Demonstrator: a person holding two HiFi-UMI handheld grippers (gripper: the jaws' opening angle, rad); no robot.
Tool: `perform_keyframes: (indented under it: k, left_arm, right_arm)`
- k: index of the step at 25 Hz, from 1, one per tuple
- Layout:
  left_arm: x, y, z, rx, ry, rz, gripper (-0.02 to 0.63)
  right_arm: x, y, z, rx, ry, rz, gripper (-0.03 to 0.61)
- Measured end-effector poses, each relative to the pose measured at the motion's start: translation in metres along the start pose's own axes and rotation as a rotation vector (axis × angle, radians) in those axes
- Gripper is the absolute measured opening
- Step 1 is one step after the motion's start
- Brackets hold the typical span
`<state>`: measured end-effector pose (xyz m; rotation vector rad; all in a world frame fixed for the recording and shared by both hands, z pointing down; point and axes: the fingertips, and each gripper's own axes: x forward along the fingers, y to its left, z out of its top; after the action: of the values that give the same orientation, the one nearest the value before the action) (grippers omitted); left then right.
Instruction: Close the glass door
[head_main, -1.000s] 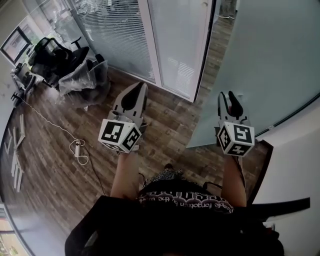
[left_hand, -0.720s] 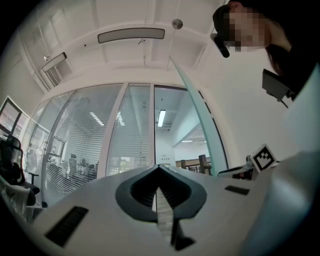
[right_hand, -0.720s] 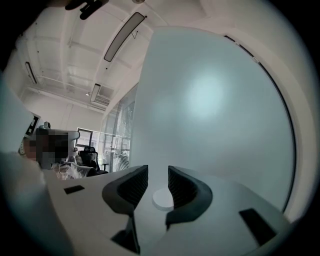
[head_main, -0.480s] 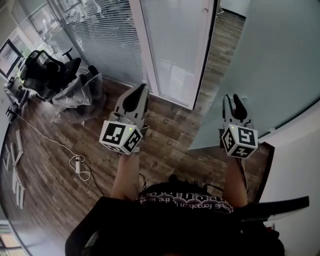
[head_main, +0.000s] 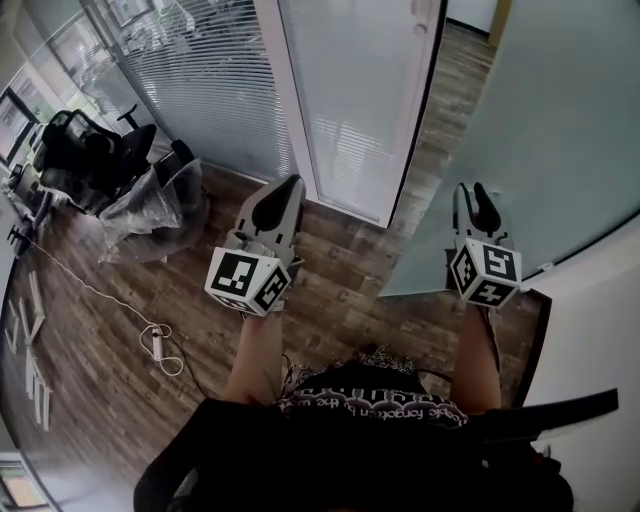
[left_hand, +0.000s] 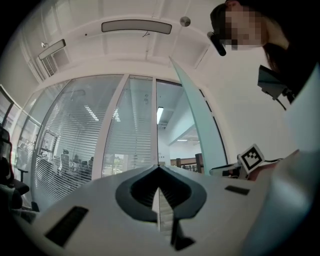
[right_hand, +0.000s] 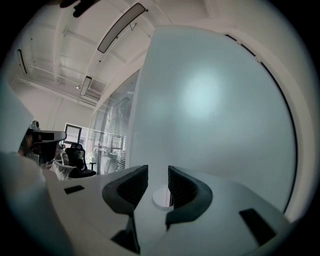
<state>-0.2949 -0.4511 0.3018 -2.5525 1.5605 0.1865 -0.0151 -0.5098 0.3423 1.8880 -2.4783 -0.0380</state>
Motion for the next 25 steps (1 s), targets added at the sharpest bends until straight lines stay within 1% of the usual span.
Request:
perform_keyframes:
  k: [6,10,12,14,16,20,25]
  left_arm:
    - [0.023,0.027,-0.004,-0.008,-0.009,0.045,0.002]
    - [0.047,0.039,-0.006,0.000,-0.016,0.052,0.002]
    - [0.062,0.044,-0.005,0.004,-0.025,0.057,0.002]
    - [0.076,0.046,-0.004,0.007,-0.031,0.059,0.002]
    - [0.092,0.047,-0.004,0.013,-0.033,0.056,0.002]
    - [0.124,0.047,-0.008,0.016,-0.031,0.049,0.002]
    - [0.150,0.043,-0.013,0.005,-0.041,0.048,0.002]
  right_arm:
    - [0.035,-0.004,0.001,-0.011,0.001,-0.011,0.120]
    - [0.058,-0.009,0.000,-0.003,-0.008,0.002,0.120]
    - [0.070,-0.011,-0.001,-0.022,-0.006,-0.001,0.120]
    - [0.081,-0.013,-0.001,-0.033,-0.004,-0.007,0.120]
    - [0.091,-0.015,0.000,-0.023,-0.008,-0.005,0.120]
    - [0.111,-0.020,0.001,-0.017,-0.009,0.017,0.118]
    - [0.132,-0.027,-0.001,-0.044,0.021,0.027,0.118]
